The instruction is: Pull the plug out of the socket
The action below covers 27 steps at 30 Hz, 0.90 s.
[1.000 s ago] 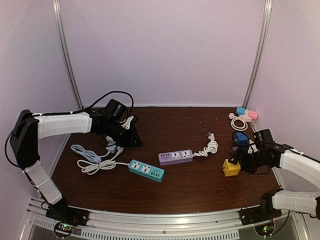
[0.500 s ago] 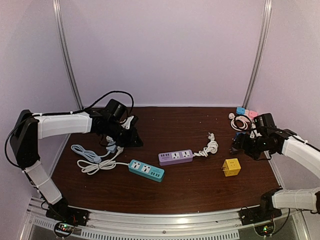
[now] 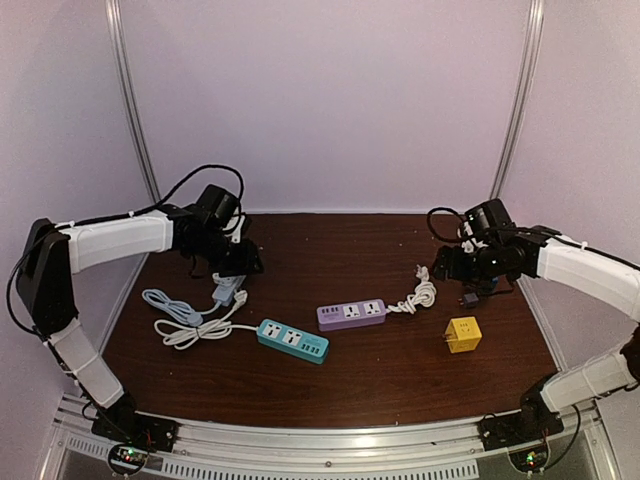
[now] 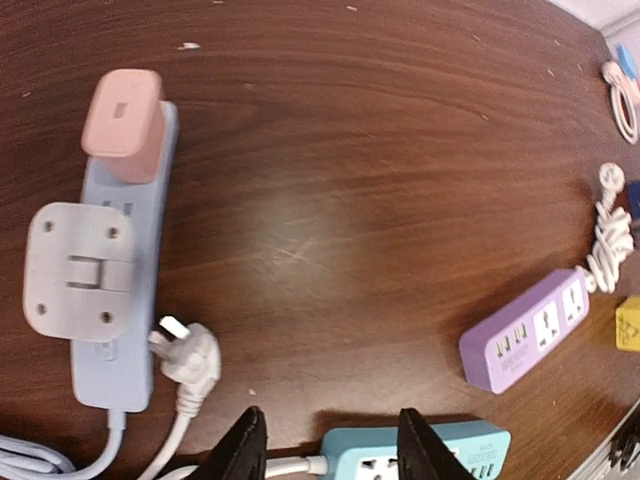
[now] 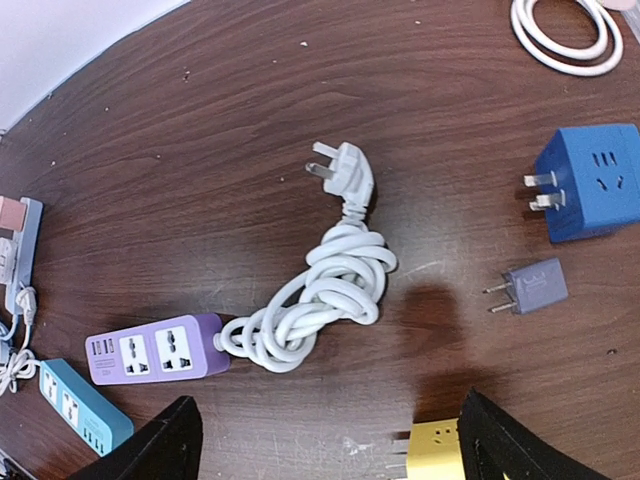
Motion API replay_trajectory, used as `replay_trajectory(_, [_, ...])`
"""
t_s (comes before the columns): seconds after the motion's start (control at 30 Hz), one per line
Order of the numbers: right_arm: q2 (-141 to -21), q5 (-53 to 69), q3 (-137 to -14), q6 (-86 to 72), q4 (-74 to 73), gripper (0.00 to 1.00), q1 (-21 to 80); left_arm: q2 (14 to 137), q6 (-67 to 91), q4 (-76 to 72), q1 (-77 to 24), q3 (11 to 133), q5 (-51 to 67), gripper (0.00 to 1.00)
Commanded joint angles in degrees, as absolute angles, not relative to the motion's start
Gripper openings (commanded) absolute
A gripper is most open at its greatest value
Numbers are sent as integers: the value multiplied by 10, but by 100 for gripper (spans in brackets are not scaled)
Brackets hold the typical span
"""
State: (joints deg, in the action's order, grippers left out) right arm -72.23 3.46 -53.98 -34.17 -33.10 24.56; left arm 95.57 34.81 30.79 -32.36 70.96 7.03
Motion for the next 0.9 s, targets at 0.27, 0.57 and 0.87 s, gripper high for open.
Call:
replay_trajectory(0.27, [-798, 42, -612, -308, -289, 91, 295, 973, 335, 222, -137, 667, 178, 62])
replay_trajectory(0.57, [-801, 65, -611, -300, -275, 91, 299, 1044, 338, 174, -88, 671, 254, 67])
replay_trajectory(0.87, [-791, 69, -600, -303, -263, 91, 305, 1090, 326, 147, -74, 673, 307, 71])
